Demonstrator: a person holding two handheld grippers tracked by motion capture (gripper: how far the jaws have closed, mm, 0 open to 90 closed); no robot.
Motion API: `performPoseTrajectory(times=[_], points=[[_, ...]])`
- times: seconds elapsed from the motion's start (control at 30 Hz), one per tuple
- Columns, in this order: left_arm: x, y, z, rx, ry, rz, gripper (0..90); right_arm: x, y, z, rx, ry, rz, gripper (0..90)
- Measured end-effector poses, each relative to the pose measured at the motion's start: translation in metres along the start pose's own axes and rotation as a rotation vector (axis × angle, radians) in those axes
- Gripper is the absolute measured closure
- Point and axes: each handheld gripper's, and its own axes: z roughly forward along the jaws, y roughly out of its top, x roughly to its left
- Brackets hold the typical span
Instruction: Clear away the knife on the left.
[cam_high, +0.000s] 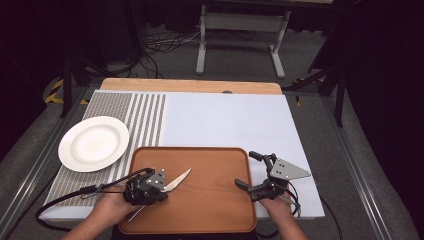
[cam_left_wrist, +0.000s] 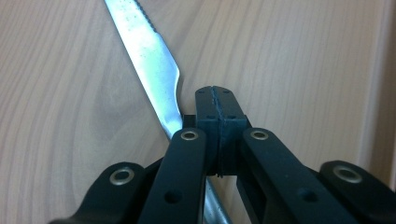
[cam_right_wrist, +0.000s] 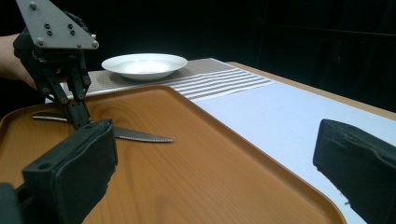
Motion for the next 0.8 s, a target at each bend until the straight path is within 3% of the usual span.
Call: performPoseTrajectory(times=[0.43, 0.8], points=[[0.0021, 0.0001, -0.0010, 0.016, 0.014, -0.013, 90.0, 0.0003, 0.0001, 0.0001, 0.000, 0.000, -0.002, 0.4], [0.0064, -0.0009, -0.0037, 0.043, 0.053, -0.034, 90.0, 0.0002, 0.0002, -0.0002, -0.002, -0.002, -0.002, 0.4]])
